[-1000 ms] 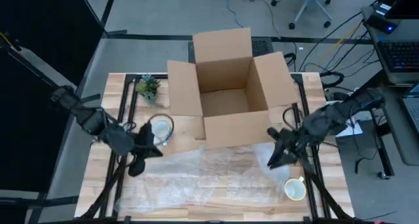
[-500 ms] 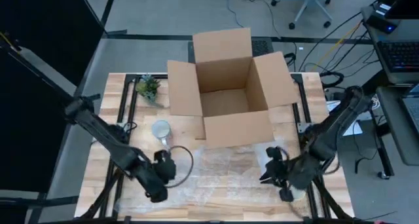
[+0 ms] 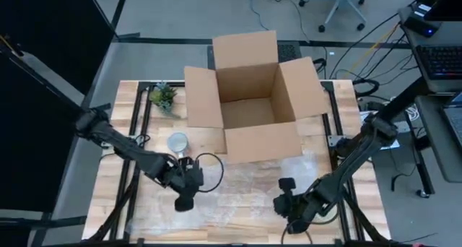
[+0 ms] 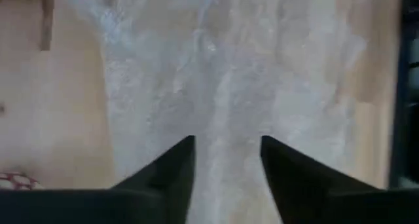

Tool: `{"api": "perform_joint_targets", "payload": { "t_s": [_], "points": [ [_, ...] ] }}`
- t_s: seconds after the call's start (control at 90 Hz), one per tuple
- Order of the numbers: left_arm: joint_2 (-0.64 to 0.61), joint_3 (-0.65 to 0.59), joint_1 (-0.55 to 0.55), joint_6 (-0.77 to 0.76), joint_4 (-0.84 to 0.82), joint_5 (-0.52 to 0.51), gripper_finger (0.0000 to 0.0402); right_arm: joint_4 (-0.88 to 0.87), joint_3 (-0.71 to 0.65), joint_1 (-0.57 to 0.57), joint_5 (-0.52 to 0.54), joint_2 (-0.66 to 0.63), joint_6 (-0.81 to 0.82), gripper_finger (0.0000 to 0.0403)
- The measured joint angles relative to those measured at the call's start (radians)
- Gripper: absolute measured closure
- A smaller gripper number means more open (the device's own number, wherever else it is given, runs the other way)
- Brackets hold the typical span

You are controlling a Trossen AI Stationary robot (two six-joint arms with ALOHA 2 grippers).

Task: Wrap mug
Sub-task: Move the left bubble wrap to the top left

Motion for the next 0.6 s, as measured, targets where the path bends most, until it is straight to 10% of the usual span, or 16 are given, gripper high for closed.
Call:
{"api": "perform_joint_targets", "payload": {
  "t_s": [0.356,0.6],
  "points": [
    [0.272,-0.001,0.015,0.017,-0.010,-0.008,0.0130,0.202,0.000,-0.007,-0.004,0.129,0.003,0.0369],
    [0.355,0.005,0.003,0.015,0.012,-0.013,0.0345,0.205,0.000,-0.006,-0.001,0.130,-0.011,0.0369]
  ]
}}
